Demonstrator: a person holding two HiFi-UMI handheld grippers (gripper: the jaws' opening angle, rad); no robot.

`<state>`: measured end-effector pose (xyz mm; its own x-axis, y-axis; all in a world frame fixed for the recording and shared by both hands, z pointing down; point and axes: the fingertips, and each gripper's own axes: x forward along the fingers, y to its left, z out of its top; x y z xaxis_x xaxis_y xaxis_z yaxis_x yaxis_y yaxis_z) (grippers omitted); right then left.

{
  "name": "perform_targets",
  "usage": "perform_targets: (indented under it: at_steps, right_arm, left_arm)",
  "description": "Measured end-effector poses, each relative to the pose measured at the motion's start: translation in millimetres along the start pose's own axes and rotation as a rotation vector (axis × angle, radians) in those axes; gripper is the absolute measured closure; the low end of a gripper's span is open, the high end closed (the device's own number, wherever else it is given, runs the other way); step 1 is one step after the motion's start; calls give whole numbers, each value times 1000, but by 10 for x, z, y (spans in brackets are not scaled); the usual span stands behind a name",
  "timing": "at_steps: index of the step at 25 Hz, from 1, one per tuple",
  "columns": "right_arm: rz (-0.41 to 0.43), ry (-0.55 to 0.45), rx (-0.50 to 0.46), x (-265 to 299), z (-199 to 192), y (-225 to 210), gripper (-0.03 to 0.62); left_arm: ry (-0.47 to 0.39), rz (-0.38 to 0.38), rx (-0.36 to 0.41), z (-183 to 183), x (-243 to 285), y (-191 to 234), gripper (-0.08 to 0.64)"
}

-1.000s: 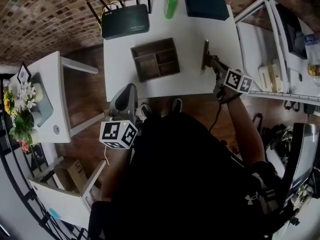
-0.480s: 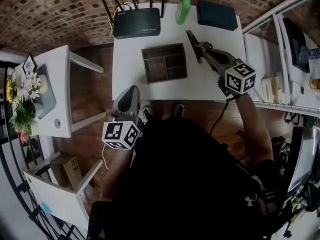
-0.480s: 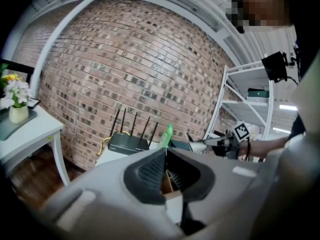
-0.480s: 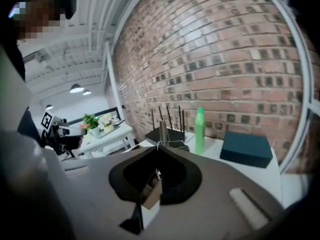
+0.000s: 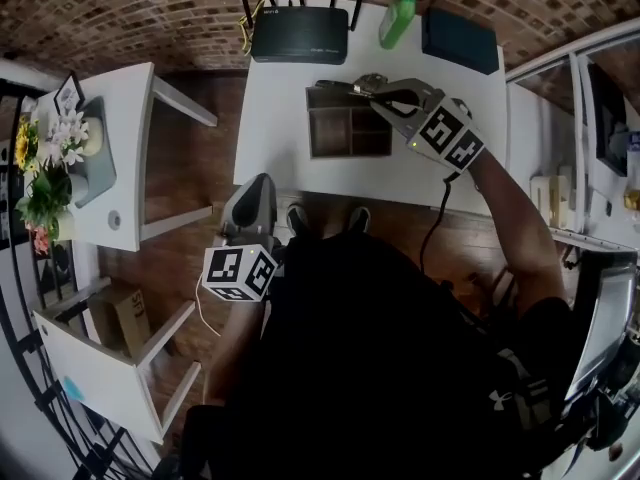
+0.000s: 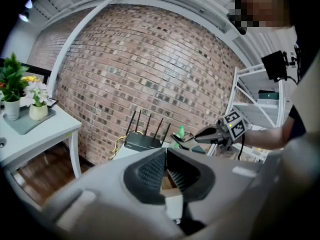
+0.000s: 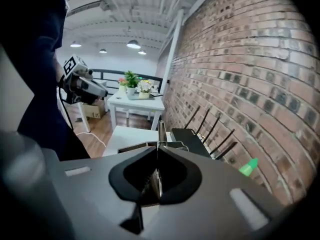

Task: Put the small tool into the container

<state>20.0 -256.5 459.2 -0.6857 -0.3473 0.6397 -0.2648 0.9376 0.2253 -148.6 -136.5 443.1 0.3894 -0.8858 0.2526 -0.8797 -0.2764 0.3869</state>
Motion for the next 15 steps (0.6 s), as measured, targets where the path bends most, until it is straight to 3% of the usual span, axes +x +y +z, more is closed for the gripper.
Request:
perform_targets:
  at_steps: [7,15]
  right_arm:
    - [57,138,-200,392,-58,128,578]
    - [87,212,-229,549,-263,169,578]
  left_arm:
    - [-9,55,-27,-16,-151,194,552]
    - [-6,76,-42,-26,-184,237,553]
